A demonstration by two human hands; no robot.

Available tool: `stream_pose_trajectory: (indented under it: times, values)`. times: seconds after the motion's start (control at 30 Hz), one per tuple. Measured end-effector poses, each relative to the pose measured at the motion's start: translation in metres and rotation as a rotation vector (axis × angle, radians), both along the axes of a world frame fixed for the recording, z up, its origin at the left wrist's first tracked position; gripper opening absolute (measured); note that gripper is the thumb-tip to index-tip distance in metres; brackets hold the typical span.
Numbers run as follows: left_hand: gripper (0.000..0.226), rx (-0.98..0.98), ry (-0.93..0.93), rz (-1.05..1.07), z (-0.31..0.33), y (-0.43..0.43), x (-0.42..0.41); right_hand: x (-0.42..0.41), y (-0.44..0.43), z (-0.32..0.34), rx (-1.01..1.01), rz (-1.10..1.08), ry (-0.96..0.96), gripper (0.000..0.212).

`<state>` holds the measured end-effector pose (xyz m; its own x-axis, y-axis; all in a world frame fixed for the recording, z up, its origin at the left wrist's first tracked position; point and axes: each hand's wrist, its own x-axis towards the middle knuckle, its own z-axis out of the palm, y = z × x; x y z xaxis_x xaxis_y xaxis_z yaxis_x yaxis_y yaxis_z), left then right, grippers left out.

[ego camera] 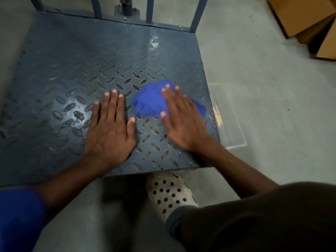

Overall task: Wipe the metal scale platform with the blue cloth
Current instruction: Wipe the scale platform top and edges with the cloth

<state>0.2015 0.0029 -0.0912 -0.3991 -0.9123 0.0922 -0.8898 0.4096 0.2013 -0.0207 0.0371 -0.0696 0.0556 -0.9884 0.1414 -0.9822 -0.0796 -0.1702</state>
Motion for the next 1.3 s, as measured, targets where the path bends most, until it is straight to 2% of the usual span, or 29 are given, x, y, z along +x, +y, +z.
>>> stream_pose_trajectory:
  times: [0.07, 0.13, 0.33, 0.43, 0.7, 0.9, 1.13, 1.2, 1.3]
  values:
    - [0.079, -0.033, 0.03, -0.027, -0.003, 0.0, 0.003, 0.008, 0.026, -0.002, 0.03, 0.153, 0.004, 0.063]
    - [0.078, -0.045, 0.03, -0.035, -0.004, 0.002, 0.004, -0.002, 0.033, 0.001, 0.032, 0.179, -0.002, 0.063]
    - [0.075, 0.033, 0.001, 0.014, 0.004, 0.003, -0.003, -0.047, -0.021, 0.003, 0.028, -0.175, -0.063, 0.064]
    - [0.075, 0.028, 0.028, 0.02, 0.006, 0.005, -0.006, -0.04, -0.03, 0.001, -0.008, -0.233, -0.05, 0.063]
    - [0.074, 0.013, 0.056, -0.014, 0.006, 0.003, -0.01, -0.019, 0.005, -0.002, 0.004, -0.136, -0.044, 0.064]
    - [0.074, -0.019, 0.044, -0.037, 0.002, 0.001, -0.012, -0.006, 0.052, -0.001, 0.045, 0.036, -0.021, 0.063]
    - [0.074, 0.007, 0.037, -0.028, 0.004, 0.002, -0.014, -0.044, -0.011, 0.008, 0.062, -0.264, -0.042, 0.064]
    - [0.074, 0.011, 0.045, -0.033, 0.002, 0.001, -0.012, -0.023, -0.004, 0.008, 0.063, -0.206, -0.046, 0.065]
    - [0.079, -0.003, 0.058, -0.096, -0.001, -0.004, -0.004, 0.019, 0.058, 0.006, 0.078, 0.024, -0.01, 0.063]
